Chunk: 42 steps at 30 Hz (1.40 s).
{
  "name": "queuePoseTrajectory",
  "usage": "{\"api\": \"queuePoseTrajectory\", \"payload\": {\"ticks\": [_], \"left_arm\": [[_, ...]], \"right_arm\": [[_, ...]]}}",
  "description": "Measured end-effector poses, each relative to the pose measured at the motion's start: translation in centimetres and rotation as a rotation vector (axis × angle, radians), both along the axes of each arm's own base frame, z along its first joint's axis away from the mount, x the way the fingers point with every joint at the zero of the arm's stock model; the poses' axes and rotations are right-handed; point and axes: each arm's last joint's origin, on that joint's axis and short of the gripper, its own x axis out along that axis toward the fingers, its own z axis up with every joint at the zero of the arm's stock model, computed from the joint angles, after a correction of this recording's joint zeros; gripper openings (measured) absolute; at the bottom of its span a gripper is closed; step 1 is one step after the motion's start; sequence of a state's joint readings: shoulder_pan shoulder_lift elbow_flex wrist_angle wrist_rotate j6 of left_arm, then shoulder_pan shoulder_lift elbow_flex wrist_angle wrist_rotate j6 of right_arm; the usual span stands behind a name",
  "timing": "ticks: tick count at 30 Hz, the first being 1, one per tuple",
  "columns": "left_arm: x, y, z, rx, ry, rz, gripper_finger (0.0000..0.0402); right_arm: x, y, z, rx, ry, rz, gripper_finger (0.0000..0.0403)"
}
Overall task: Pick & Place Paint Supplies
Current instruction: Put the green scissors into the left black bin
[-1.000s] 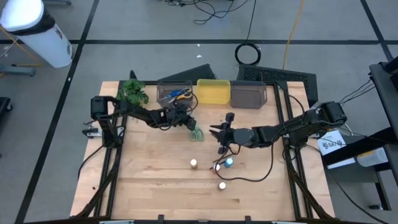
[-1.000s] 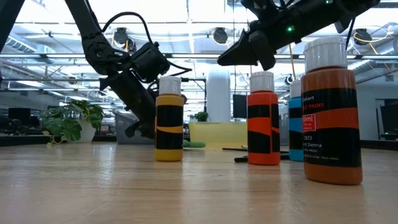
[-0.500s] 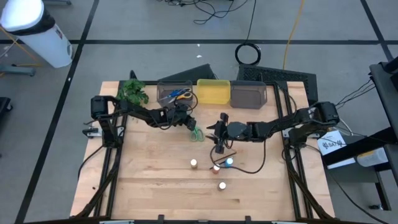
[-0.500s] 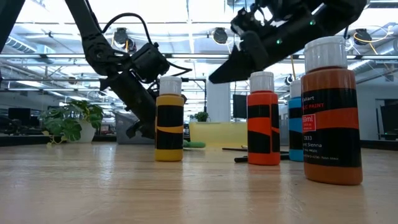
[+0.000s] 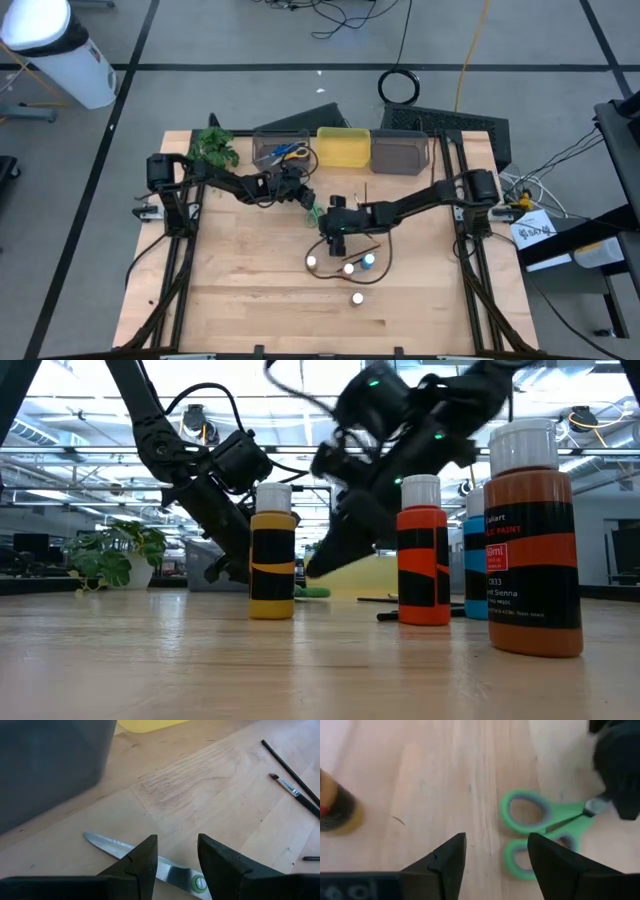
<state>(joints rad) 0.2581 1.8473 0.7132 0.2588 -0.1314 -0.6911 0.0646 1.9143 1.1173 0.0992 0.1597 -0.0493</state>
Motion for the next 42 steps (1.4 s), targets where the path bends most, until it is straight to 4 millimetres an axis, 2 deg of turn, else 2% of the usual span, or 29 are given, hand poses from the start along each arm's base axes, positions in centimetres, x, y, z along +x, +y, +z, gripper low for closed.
{"api": "queuePoseTrajectory", "payload": {"ticks": [9, 18, 30, 33, 36, 42], "left_arm": [[0.0, 0.0, 0.0, 0.001, 0.0, -0.002, 0.0154], [0.0, 0.0, 0.0, 0.0, 0.0, -0.002, 0.0154], [0.0, -0.1, 0.0, -0.02, -0.012, -0.005, 0.0154], [0.0, -0.1, 0.0, -0.022, -0.013, -0.007, 0.0154], [0.0, -0.1, 0.0, -0.023, -0.013, -0.008, 0.0154], [0.0, -0.1, 0.0, -0.024, -0.016, -0.009, 0.0154]], "right_arm": [[0.9, -1.3, -1.6, -0.029, 0.073, -0.075, 0.0172], [0.8, -2.3, -1.6, 0.023, 0.079, -0.131, 0.0146], [0.8, -2.6, -1.6, 0.049, 0.082, -0.087, 0.0079], [0.8, -2.6, -1.6, 0.067, 0.076, -0.104, 0.0082], [0.9, -2.6, -1.7, 0.089, 0.072, -0.121, 0.01], [1.8, -2.6, -3.9, 0.064, 0.043, -0.088, 0.013]]}}
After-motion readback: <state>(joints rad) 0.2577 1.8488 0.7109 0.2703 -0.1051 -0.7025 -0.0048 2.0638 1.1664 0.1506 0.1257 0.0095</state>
